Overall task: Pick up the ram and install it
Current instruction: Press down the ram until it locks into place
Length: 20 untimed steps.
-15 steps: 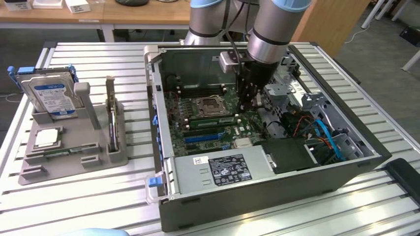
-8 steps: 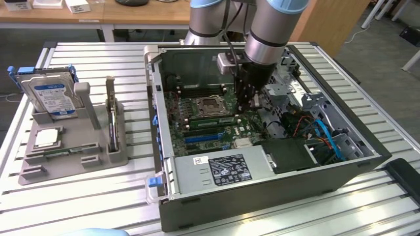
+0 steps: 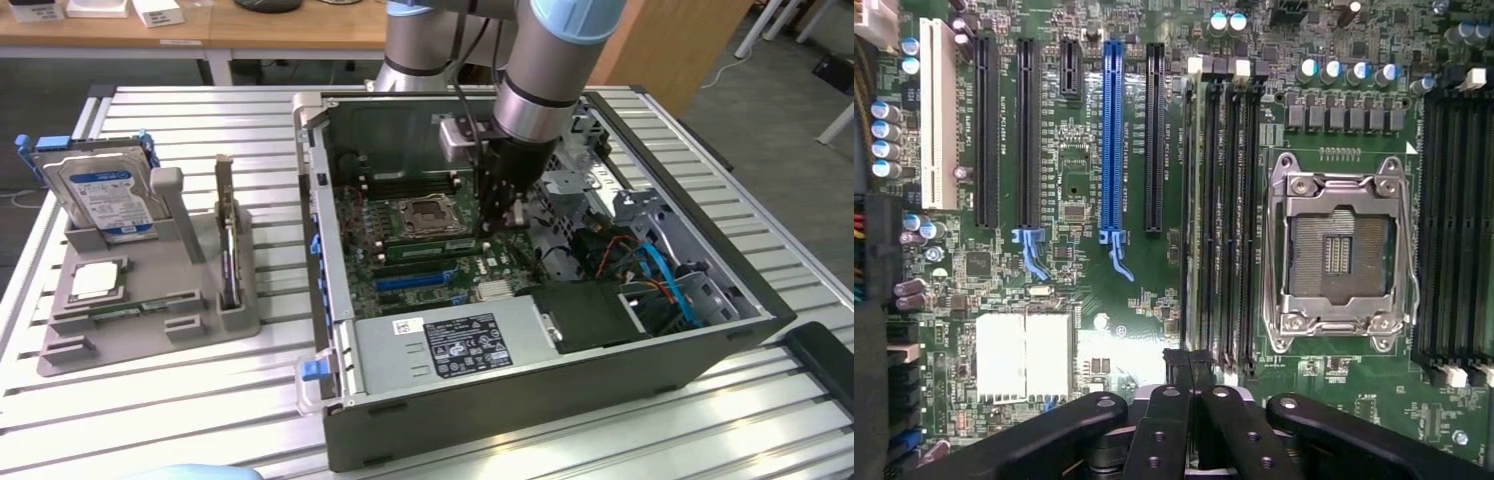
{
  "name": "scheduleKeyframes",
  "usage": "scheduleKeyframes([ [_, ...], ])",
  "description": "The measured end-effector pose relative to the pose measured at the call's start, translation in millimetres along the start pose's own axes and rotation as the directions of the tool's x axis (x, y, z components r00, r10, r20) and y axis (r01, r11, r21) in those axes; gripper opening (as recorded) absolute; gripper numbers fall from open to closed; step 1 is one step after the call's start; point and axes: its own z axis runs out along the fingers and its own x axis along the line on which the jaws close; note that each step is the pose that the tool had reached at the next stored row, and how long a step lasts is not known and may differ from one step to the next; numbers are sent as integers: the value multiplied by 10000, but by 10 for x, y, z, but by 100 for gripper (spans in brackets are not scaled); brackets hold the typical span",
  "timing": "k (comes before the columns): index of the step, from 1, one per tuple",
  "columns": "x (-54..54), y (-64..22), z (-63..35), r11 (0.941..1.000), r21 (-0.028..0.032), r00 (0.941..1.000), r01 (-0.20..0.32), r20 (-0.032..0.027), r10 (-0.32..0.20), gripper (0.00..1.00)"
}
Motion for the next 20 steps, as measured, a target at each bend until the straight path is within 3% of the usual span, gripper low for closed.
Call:
scheduleKeyframes([
  [20, 4, -2, 110, 10000, 15, 10000, 1, -6, -1, 10],
])
